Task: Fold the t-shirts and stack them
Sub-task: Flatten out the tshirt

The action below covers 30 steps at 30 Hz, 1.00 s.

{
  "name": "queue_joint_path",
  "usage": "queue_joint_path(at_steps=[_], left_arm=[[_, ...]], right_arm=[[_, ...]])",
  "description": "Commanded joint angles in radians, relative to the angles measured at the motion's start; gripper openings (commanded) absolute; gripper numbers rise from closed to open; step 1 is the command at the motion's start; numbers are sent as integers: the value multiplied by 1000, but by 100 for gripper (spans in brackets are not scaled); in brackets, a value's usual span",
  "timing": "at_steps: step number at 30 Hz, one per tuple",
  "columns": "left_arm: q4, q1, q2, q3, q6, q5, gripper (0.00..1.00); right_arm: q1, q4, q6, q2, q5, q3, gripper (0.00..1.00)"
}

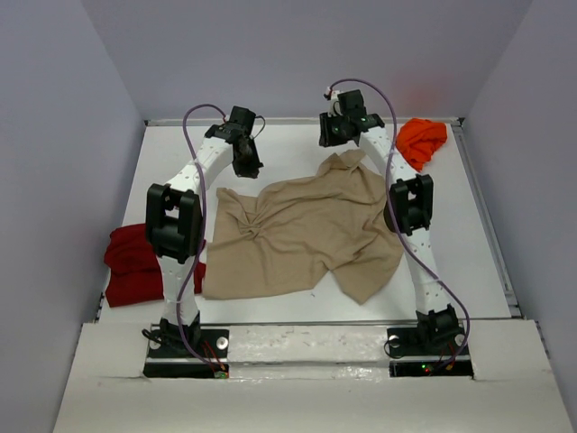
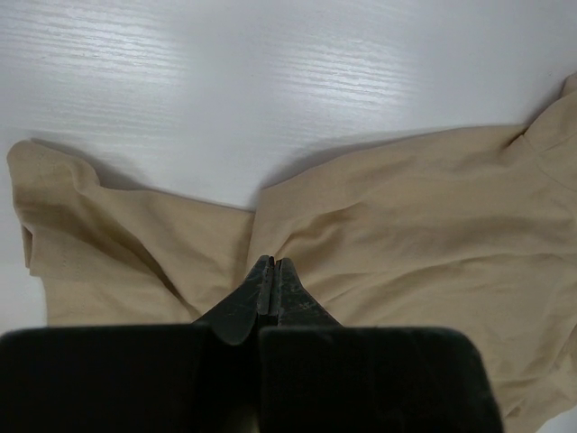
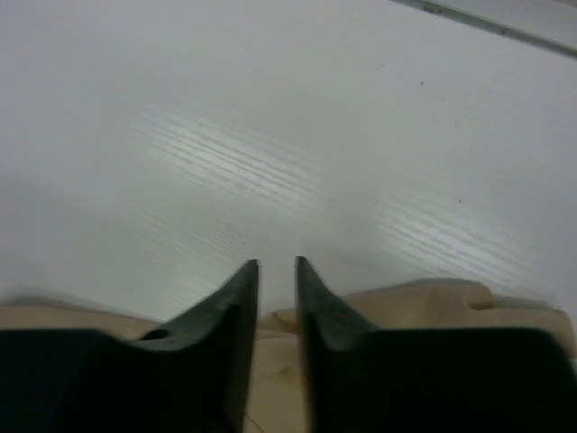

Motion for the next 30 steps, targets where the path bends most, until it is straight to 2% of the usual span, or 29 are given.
queue_joint_path(at_steps=[1, 4, 8, 18, 22, 24, 28, 29, 30], left_arm=[[-10, 4, -36, 1, 34, -15, 0], [-10, 5, -36, 3, 38, -15, 0], [3, 5, -39, -5, 35, 11, 0], [30, 5, -70, -48, 35, 26, 0], [32, 5, -71, -54, 34, 20, 0], [30, 5, -71, -51, 34, 18, 0], [41, 8, -82, -46, 31, -3, 0], [53, 10, -91, -49, 28, 15, 2], [79, 12, -111, -58, 31, 37, 13]], right_arm=[[17, 9, -5, -101, 153, -120, 84], [17, 12, -16, -163, 201, -204, 87], [17, -45, -56, -169, 287, -166, 87], [8, -28, -31, -212, 295, -230, 85], [8, 18, 47, -266, 151, -307, 81], [8, 35, 106, -305, 51, -365, 75], [8, 78, 179, -359, 40, -483, 57], [8, 87, 180, -364, 51, -495, 56], [-1, 89, 171, -368, 49, -509, 56]])
